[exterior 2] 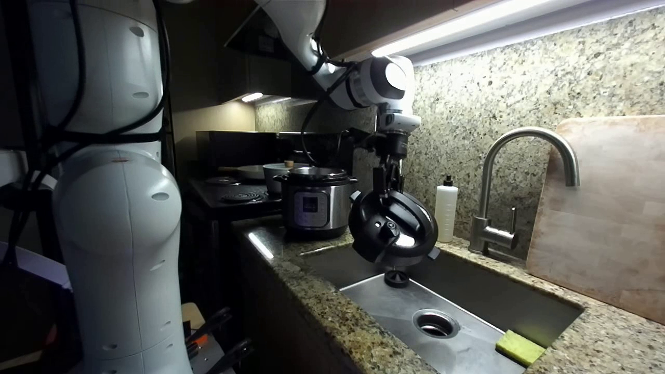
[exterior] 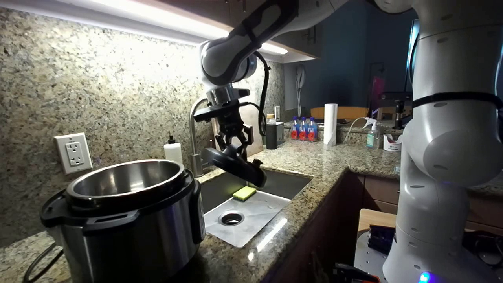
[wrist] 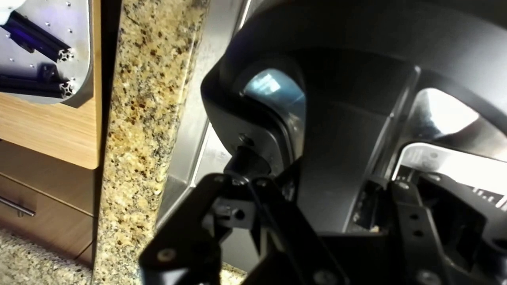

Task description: Remove the black lid from the rice cooker and put it inside the sink

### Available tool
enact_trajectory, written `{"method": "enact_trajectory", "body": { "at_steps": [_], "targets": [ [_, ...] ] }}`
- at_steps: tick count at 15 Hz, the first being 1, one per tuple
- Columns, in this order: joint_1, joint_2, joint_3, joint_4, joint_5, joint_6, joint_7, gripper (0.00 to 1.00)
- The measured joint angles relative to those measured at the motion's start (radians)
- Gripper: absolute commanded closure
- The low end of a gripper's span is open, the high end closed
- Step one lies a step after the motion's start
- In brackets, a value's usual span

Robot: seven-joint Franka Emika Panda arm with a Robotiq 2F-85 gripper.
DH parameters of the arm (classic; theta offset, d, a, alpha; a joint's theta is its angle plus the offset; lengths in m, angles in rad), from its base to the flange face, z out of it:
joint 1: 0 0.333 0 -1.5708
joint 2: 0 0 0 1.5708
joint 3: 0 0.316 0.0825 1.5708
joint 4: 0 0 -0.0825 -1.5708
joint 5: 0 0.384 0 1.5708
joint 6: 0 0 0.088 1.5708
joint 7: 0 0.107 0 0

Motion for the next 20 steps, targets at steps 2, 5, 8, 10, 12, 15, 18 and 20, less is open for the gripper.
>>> {"method": "enact_trajectory", "body": {
  "at_steps": [2,5,8,10,12,15,18,20],
  "targets": [
    [-0.005,0.03,-0.015,0.024,0.0,0.005,-0.009,0.96],
    [-0.006,0.067,-0.038,0.054,-0.001,0.01,-0.016,0.96],
    [-0.008,0.096,-0.06,0.075,-0.002,0.017,-0.023,0.96],
    [-0.014,0.112,-0.071,0.087,-0.002,0.029,-0.027,0.96],
    [-0.019,0.127,-0.083,0.093,-0.002,0.059,-0.029,0.97],
    [-0.028,0.15,-0.098,0.095,-0.002,0.116,-0.034,0.97],
    [-0.035,0.18,-0.113,0.095,-0.002,0.161,-0.048,0.97],
    [-0.041,0.201,-0.12,0.095,-0.002,0.181,-0.059,0.97]
  ]
}}
